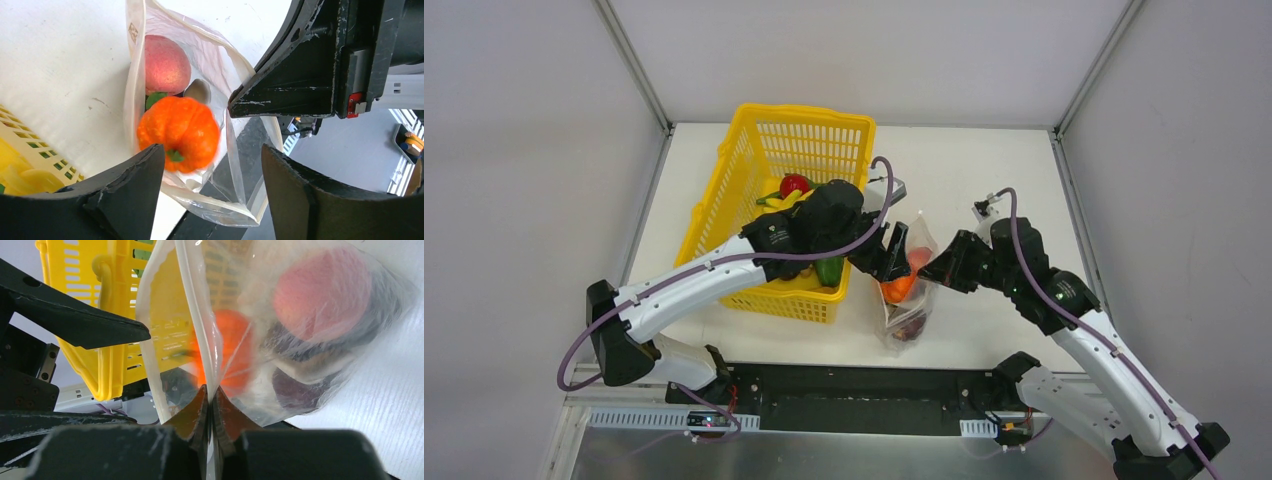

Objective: Place the food in the zip-top bag and seal the zipper
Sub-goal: Place the fake vegetable in the zipper food storage bag.

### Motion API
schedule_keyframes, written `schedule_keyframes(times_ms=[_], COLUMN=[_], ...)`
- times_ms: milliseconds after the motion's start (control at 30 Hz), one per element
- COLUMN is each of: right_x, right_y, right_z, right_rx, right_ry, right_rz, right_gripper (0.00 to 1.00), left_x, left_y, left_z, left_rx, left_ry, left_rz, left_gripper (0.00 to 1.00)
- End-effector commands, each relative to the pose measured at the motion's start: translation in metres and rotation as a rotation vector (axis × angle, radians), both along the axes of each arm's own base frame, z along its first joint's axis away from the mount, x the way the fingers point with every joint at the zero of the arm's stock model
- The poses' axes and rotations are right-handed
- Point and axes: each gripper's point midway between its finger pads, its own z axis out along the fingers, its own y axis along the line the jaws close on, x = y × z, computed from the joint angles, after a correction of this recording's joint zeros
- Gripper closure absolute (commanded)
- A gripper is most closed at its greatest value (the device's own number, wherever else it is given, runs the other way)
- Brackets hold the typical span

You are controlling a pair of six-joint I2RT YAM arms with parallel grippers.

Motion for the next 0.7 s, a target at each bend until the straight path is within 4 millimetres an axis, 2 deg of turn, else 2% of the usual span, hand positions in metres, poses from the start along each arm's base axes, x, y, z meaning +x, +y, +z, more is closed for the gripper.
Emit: schedule_keyframes(times_ms=[0,167,333,533,667], right_x=[0.005,0.003,0.005,0.006,0.006], right_y=[0.002,0.003,0.000,0.001,0.001], right_z=[0.025,0.023,0.023,0.021,0.018], right_rx=[0.024,0.036,0.037,0.030,0.025], right_ry=[-0.064,-0.050,-0.067,-0.056,-0.049], right_rz=[0.003,0.005,-0.022,-0.014,-0.013], right_gripper=[0.93,0.93,0.93,0.93,0.93], left_x=[0.002,0.000,0.002,0.016,0.031], left_y=[-0.004,0.001,0.027,0.085,0.140], left_z=[0.025,0.027,0.042,0.053,0.044], left_rx=[-0.042,-0.052,-0.046,0.033,0.131], left_ry=[-0.062,-0.068,-0.140,-0.258,-0.302], left_rz=[-0.008,0.011,0.069,0.250,0.470], left_gripper=[0.30,0.27,0.25,0.21,0.10])
